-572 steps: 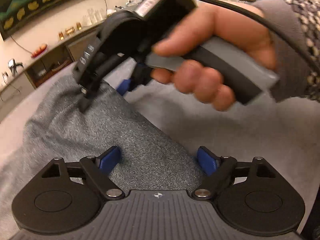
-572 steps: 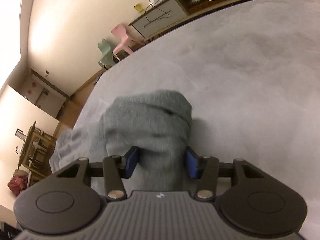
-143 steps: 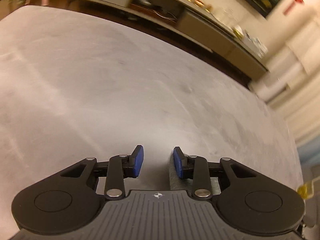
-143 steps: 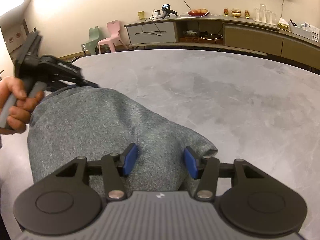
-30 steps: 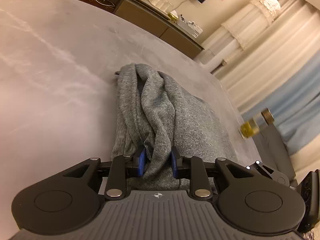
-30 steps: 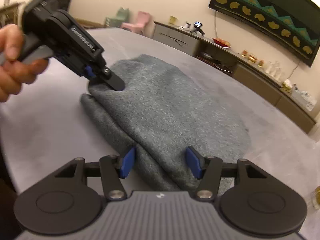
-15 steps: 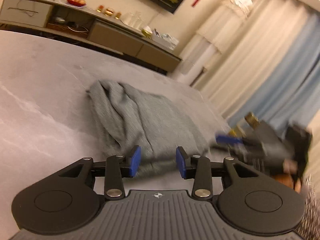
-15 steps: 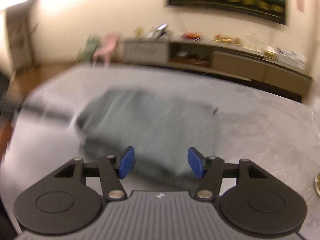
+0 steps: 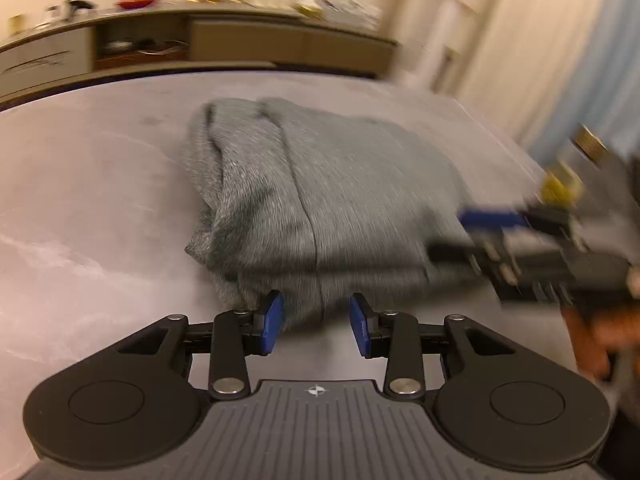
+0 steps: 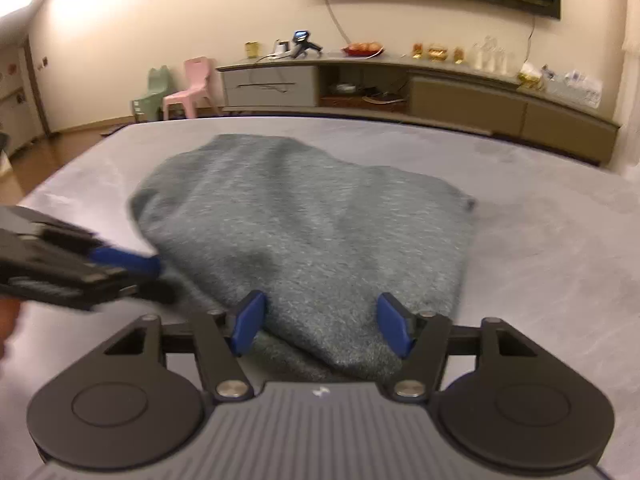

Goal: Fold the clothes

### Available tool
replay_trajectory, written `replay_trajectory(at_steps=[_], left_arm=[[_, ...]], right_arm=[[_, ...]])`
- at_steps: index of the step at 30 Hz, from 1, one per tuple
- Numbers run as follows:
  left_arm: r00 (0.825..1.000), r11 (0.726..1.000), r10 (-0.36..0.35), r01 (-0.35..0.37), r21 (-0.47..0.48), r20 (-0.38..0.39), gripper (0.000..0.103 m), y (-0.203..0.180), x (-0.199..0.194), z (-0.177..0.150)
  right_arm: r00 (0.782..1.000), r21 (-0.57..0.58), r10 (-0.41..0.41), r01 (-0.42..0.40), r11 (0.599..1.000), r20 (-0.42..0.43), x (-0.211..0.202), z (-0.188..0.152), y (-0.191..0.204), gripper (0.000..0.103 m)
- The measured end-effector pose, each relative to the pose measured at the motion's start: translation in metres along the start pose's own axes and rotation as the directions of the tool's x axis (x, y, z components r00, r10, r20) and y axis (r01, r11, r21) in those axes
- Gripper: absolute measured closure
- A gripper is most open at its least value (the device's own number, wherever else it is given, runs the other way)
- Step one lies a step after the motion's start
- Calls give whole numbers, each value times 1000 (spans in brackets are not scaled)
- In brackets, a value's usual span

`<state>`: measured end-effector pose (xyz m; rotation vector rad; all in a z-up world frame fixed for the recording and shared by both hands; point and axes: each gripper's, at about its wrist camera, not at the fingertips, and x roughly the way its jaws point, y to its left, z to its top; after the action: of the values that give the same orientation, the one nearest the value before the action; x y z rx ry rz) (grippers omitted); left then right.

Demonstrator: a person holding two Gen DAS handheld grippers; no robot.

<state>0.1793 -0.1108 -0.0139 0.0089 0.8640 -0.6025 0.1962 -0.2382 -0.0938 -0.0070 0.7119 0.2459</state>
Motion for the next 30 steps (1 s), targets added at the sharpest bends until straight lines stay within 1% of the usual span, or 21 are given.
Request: replay_trajectory(at_steps=[2, 3, 5, 6, 9, 10, 12, 14, 16, 19, 20, 23, 25, 27, 28, 29, 30], left_arm=[[998, 998, -55, 56, -12, 40, 64, -3, -20, 0], [993, 996, -84, 86, -26, 83, 64, -2, -32, 1], [974, 988, -114, 132, -85, 197, 63, 9, -51, 12], [968, 985, -103, 131, -114, 229, 63, 15, -52, 18], [967, 979, -9, 60, -193, 256, 64, 35, -36, 37], [967, 976, 6, 49, -212, 253, 64, 39, -29, 39], [975, 971, 3, 50, -233, 224, 64, 42, -13, 33], [981, 966, -1, 51, -254, 195, 65, 46, 3, 27], [986, 960, -5, 51, -276, 165, 65, 49, 19, 21], [992, 954, -11, 48, -295, 128, 65, 53, 40, 14], [991, 955, -15, 53, -291, 134, 65, 53, 39, 14], [983, 944, -46, 100, -314, 176, 65, 56, 22, 9], [977, 935, -65, 131, -328, 204, 65, 58, 11, 6], [969, 926, -84, 163, -341, 233, 59, 60, 0, 2], [966, 918, -89, 175, -355, 244, 55, 63, -6, -1], [965, 911, -85, 176, -373, 246, 49, 65, -12, -5], [968, 910, -74, 163, -380, 238, 46, 64, -16, -10]], right_arm=[[1000, 35, 0, 0, 999, 16, -13, 2, -7, 40], [999, 55, -1, -2, 998, 48, -23, 5, -10, 40], [995, 103, -1, -10, 995, 102, -36, 9, -18, 40], [993, 122, 0, -15, 992, 117, -39, 9, -21, 40], [995, 135, 3, -16, 991, 95, -31, 6, -22, 41], [996, 140, 4, -17, 990, 87, -28, 5, -23, 43], [997, 148, 7, -17, 989, 72, -23, 3, -24, 47], [998, 157, 9, -18, 987, 58, -17, 1, -25, 55], [999, 166, 12, -19, 986, 43, -12, -1, -26, 57], [1000, 180, 16, -20, 984, 21, -4, -4, -28, 57], [1000, 186, 17, -20, 982, 17, -2, -3, -28, 57], [1000, 192, 19, -23, 981, 20, -5, -3, -28, 57], [998, 181, 11, -23, 983, 65, -16, -6, -24, 57], [994, 169, 3, -22, 985, 109, -27, -9, -20, 56], [992, 161, 2, -22, 987, 127, -32, -10, -17, 56], [991, 146, 5, -25, 989, 134, -33, -10, -13, 56], [991, 135, 5, -24, 991, 135, -35, -11, -9, 56]])
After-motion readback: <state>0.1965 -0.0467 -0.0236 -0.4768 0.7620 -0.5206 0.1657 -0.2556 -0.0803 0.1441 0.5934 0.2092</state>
